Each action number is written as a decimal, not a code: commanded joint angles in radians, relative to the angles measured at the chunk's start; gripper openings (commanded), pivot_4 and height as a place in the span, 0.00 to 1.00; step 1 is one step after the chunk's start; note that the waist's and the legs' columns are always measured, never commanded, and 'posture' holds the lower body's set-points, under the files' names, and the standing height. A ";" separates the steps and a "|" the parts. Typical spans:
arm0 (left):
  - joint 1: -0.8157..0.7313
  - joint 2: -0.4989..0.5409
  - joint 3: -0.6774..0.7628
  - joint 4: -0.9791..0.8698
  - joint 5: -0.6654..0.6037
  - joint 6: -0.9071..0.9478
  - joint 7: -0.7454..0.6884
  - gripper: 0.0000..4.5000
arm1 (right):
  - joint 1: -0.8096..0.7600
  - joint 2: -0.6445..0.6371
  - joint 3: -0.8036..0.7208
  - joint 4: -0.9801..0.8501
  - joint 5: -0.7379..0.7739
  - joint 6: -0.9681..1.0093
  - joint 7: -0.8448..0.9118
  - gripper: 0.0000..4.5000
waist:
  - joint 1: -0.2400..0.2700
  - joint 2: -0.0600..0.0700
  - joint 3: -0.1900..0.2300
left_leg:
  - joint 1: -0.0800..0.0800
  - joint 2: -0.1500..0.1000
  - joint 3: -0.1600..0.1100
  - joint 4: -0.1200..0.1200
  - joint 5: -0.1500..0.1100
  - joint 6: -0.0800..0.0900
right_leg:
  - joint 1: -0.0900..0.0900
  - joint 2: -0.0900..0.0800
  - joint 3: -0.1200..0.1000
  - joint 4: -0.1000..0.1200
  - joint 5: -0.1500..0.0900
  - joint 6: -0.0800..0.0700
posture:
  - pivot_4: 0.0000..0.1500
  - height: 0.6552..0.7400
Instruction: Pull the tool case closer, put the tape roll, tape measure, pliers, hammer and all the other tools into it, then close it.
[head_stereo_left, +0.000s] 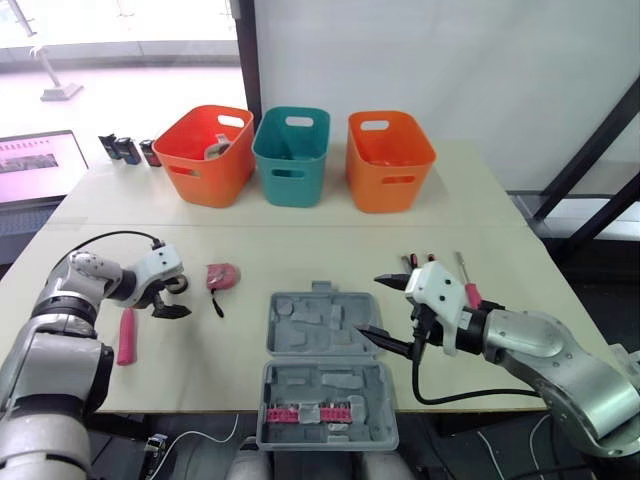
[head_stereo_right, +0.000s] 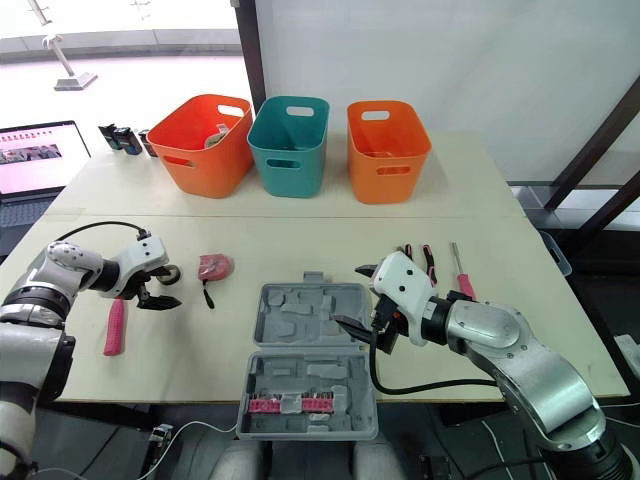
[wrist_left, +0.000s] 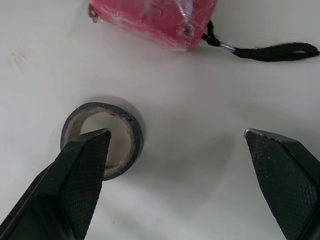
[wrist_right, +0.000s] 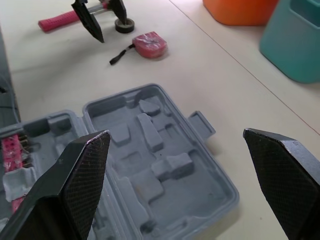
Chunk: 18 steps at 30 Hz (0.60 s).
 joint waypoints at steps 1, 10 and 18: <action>0.010 0.001 0.038 0.014 -0.018 0.070 0.017 1.00 | -0.005 0.014 -0.012 -0.040 -0.006 0.005 -0.022 1.00 | 0.000 0.000 0.000 | 0.000 0.000 0.000 0.000 0.000 0.000 | 0.000 0.000 0.000 0.001 0.000 0.000 | 1.00 1.00; 0.017 -0.007 0.112 0.011 -0.057 0.147 0.036 0.28 | 0.010 0.019 -0.032 -0.059 -0.004 0.024 -0.047 1.00 | 0.002 0.000 0.000 | 0.001 0.000 0.000 0.000 0.000 0.000 | 0.000 0.000 0.000 0.002 0.000 0.000 | 1.00 1.00; 0.015 0.008 0.136 0.006 -0.060 0.130 0.069 0.01 | 0.014 0.024 -0.027 -0.066 -0.003 0.028 -0.058 1.00 | 0.002 0.000 0.000 | 0.001 0.000 -0.001 0.000 0.001 0.000 | 0.001 0.000 0.000 0.003 0.000 0.000 | 1.00 1.00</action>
